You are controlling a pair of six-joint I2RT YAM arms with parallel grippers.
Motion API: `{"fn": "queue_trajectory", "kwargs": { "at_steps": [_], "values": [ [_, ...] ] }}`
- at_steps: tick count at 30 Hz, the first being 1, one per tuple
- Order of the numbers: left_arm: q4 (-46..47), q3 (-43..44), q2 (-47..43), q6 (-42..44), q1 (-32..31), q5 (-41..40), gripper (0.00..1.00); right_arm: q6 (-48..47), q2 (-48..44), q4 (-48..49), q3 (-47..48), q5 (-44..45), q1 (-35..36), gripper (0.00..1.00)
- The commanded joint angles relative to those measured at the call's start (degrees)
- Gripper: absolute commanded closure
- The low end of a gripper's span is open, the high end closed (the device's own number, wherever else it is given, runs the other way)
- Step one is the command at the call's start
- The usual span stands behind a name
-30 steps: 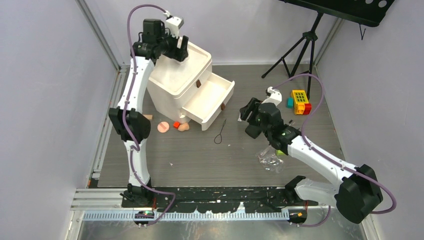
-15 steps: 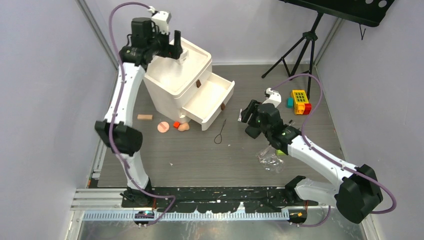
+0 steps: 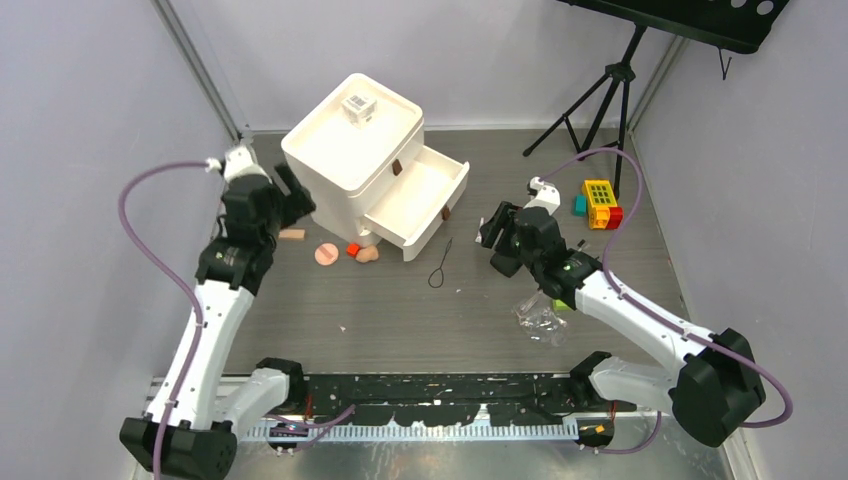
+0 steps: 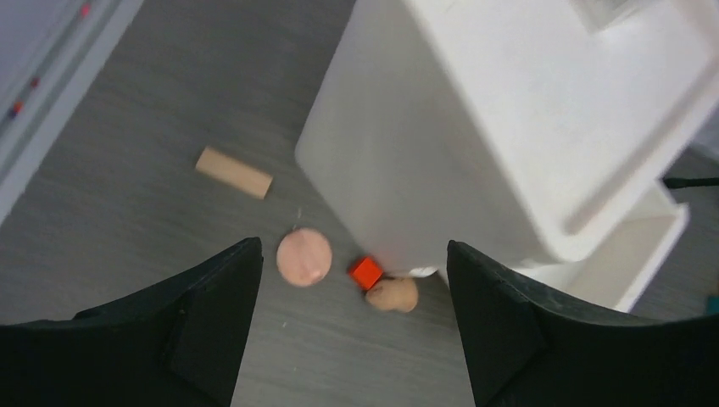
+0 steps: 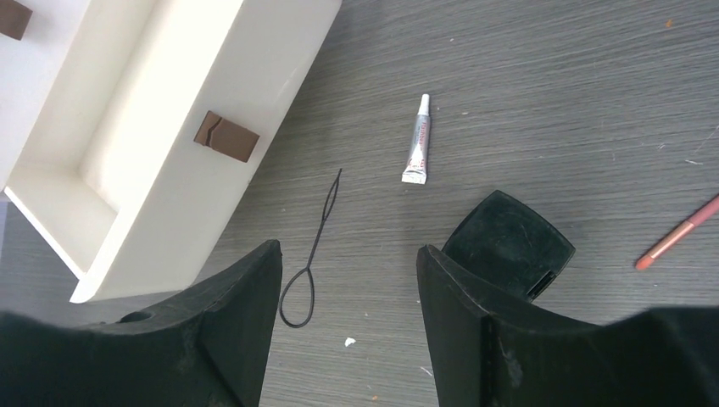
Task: Organize the makeup
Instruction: Pick up the makeup tool from the center of the board.
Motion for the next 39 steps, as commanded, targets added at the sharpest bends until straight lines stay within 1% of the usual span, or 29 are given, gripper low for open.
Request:
{"fn": "queue_trajectory", "kwargs": {
  "at_steps": [1,3,6,8,10,16,20,24,25,34,36,39],
  "values": [
    [-0.89,-13.95,-6.55,-10.99,0.11,-6.35,0.19,0.65,0.63,1.61,1.37,-1.72,-0.36,0.36],
    [-1.59,-19.02,-9.27,-13.04,0.15,-6.27,0.19,1.12,0.85,1.67,1.18,-1.97,-0.37,0.36],
    [-0.83,-25.68,-10.37,-16.72,0.18,-4.73,0.21,2.07,1.05,2.14,0.74,-1.69,-0.39,0.37],
    [2.82,-29.93,-9.20,-18.51,0.23,-3.06,0.22,2.62,1.29,2.53,0.50,-1.72,-0.32,0.36],
    [7.19,-32.19,-6.21,-18.56,0.32,-1.15,0.24,2.88,1.59,2.51,0.62,-2.14,-0.39,0.37],
    [17.79,-33.33,6.72,-18.88,3.63,5.14,0.31,2.73,1.49,1.35,1.13,-1.61,-0.33,0.37],
    [22.67,-32.97,13.76,-18.80,6.65,6.69,0.36,2.29,0.51,1.06,0.74,-0.21,-0.34,0.37],
    [25.96,-31.76,19.07,-18.18,7.62,8.12,0.43,2.01,0.85,1.11,0.99,0.36,-0.36,0.37],
    [26.26,-31.44,20.06,-17.94,7.77,8.42,0.45,1.94,1.06,1.12,1.08,0.38,-0.35,0.37],
    [29.55,-32.60,24.73,-17.39,7.75,7.18,0.52,1.36,1.00,0.63,0.99,1.36,-0.47,0.37],
    [29.68,-32.41,26.07,-17.41,7.72,7.23,0.56,1.10,0.72,0.29,1.03,1.88,-0.47,0.37],
    [29.64,-32.01,27.44,-17.23,7.76,7.29,0.65,0.74,0.27,-0.05,1.02,2.57,-0.43,0.37]
  ]
}}
